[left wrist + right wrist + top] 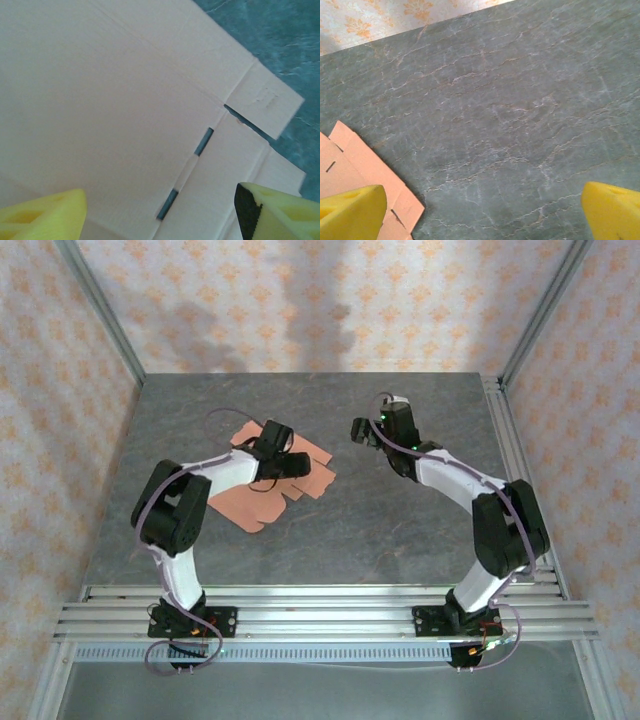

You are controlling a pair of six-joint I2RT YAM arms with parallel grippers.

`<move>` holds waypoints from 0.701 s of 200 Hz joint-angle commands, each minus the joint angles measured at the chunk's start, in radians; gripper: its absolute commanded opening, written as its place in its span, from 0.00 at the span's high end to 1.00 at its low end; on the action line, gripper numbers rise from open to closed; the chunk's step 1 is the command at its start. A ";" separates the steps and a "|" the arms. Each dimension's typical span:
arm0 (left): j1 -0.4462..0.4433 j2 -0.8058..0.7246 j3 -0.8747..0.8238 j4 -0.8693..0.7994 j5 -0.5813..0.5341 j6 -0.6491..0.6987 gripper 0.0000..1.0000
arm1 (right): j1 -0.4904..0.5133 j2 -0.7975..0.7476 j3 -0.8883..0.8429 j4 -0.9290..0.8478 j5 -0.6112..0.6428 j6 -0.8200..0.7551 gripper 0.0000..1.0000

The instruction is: Fold the paper box

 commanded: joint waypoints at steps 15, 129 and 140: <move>0.087 -0.113 -0.035 -0.032 -0.079 -0.077 0.23 | 0.004 0.073 0.066 -0.044 -0.120 0.028 0.01; 0.167 0.118 -0.039 -0.101 0.020 -0.152 0.84 | 0.013 0.176 0.164 -0.049 -0.292 0.055 0.01; 0.167 0.151 -0.040 -0.127 0.029 -0.116 0.87 | 0.016 0.199 0.193 -0.063 -0.311 0.054 0.01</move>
